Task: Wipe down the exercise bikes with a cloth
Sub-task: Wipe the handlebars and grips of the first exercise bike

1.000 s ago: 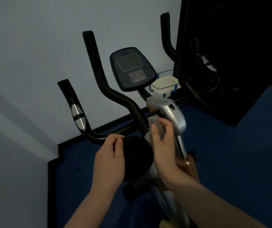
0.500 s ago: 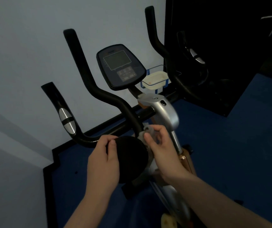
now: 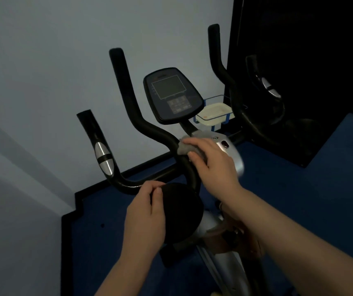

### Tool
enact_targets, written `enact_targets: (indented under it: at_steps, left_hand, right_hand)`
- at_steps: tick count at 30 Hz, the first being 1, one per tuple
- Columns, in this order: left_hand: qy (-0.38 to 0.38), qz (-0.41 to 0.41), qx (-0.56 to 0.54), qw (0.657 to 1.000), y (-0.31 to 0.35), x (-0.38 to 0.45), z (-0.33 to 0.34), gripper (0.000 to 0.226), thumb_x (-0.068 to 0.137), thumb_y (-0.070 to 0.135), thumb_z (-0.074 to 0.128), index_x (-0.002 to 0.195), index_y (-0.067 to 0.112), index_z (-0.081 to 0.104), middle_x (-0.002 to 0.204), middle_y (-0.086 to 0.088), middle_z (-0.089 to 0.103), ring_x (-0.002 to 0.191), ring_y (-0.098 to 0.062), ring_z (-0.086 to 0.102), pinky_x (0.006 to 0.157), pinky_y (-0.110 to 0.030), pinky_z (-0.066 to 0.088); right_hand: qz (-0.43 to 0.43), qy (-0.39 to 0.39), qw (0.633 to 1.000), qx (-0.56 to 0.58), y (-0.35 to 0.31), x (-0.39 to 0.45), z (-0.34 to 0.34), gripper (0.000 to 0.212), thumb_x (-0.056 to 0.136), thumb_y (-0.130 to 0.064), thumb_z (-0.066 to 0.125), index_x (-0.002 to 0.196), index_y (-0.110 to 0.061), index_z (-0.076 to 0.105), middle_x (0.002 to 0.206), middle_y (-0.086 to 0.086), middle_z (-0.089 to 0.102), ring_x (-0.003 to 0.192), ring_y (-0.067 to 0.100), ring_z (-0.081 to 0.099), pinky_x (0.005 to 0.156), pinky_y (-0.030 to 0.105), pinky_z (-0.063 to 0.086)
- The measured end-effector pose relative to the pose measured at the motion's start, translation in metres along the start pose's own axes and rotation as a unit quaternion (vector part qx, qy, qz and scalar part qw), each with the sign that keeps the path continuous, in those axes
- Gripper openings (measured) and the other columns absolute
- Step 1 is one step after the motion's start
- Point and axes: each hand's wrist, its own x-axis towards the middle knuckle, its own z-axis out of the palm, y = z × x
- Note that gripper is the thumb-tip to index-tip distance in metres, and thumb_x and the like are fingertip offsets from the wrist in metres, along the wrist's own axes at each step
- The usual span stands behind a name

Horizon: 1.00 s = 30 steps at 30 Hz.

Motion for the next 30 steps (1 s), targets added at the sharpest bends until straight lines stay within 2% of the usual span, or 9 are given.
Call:
enact_targets:
  at_steps: [2,7,10,12,16,19,23,26,30]
  left_hand:
    - [0.007,-0.006,-0.007,1.000,-0.001,-0.001,0.001,0.026,0.100,0.028,0.041,0.091,0.044,0.059,0.088,0.029,0.060,0.084,0.010,0.056,0.060,-0.007,0.041]
    - [0.024,-0.003,-0.012,1.000,0.000,-0.002,0.003,0.023,0.098,0.028,0.043,0.097,0.043,0.060,0.093,0.024,0.061,0.091,0.008,0.056,0.070,-0.019,0.042]
    - [0.065,0.024,-0.016,0.997,0.001,-0.005,0.005,0.020,0.097,0.027,0.045,0.101,0.041,0.058,0.100,0.024,0.057,0.097,0.005,0.055,0.075,-0.018,0.041]
    - [0.096,0.039,-0.034,0.994,0.002,-0.007,0.006,0.020,0.098,0.027,0.043,0.099,0.041,0.057,0.100,0.020,0.056,0.096,0.000,0.056,0.074,-0.017,0.043]
    - [0.131,0.067,-0.060,0.987,0.002,-0.007,-0.003,0.018,0.089,0.024,0.052,0.096,0.040,0.057,0.098,0.017,0.058,0.098,-0.004,0.058,0.080,-0.009,0.041]
    - [0.162,0.099,-0.055,0.980,-0.006,0.003,-0.027,0.018,0.087,0.018,0.054,0.096,0.034,0.058,0.096,0.013,0.059,0.095,-0.007,0.058,0.081,-0.010,0.041]
    - [0.205,0.108,-0.037,0.972,-0.024,0.035,-0.062,0.028,0.092,0.004,0.055,0.092,0.032,0.058,0.094,0.007,0.061,0.090,-0.002,0.056,0.080,-0.009,0.040]
    - [0.173,0.144,0.011,0.974,-0.036,0.061,-0.078,0.027,0.094,0.000,0.054,0.097,0.026,0.060,0.100,0.006,0.061,0.096,0.004,0.054,0.084,-0.004,0.035]
    - [0.065,0.231,0.080,0.968,-0.055,0.084,-0.097,0.019,0.096,0.003,0.056,0.107,0.015,0.066,0.122,0.007,0.058,0.117,0.003,0.049,0.098,-0.009,0.031]
  right_hand:
    - [0.006,-0.003,0.998,0.057,0.000,-0.002,-0.005,0.029,0.095,-0.021,0.058,0.120,-0.034,0.063,0.120,-0.015,0.058,0.111,-0.002,0.052,0.094,0.018,0.041]
    - [-0.034,-0.023,0.989,0.143,-0.020,0.013,-0.019,0.033,0.095,-0.018,0.057,0.124,-0.034,0.060,0.118,-0.021,0.059,0.110,-0.007,0.054,0.090,0.011,0.044]
    - [-0.076,-0.167,0.983,0.029,-0.039,0.017,-0.001,0.039,0.092,-0.029,0.060,0.129,-0.040,0.054,0.122,-0.025,0.056,0.113,-0.006,0.048,0.101,0.012,0.033]
    - [-0.122,-0.209,0.967,-0.084,-0.043,0.019,0.009,0.036,0.090,-0.035,0.062,0.125,-0.044,0.057,0.123,-0.021,0.061,0.115,0.000,0.047,0.103,0.015,0.019]
    - [-0.151,-0.275,0.943,-0.111,-0.047,0.027,0.002,0.037,0.087,-0.040,0.063,0.122,-0.052,0.055,0.120,-0.020,0.063,0.116,0.006,0.050,0.102,0.027,0.035]
    - [-0.099,-0.252,0.956,-0.114,-0.043,0.029,-0.007,0.041,0.088,-0.038,0.063,0.125,-0.052,0.054,0.117,-0.021,0.059,0.121,0.010,0.045,0.100,0.029,0.036]
    - [-0.141,-0.258,0.943,-0.158,-0.064,0.018,0.014,0.033,0.095,-0.037,0.054,0.127,-0.046,0.054,0.121,-0.019,0.062,0.119,0.008,0.049,0.102,0.035,0.040]
    - [-0.160,-0.273,0.936,-0.154,-0.080,0.014,0.033,0.032,0.096,-0.033,0.052,0.127,-0.041,0.056,0.121,-0.016,0.063,0.109,0.005,0.057,0.090,0.026,0.043]
    - [-0.068,-0.235,0.963,-0.112,-0.080,0.007,0.026,0.039,0.094,-0.029,0.058,0.130,-0.045,0.053,0.124,-0.020,0.060,0.111,0.000,0.053,0.088,0.015,0.042]
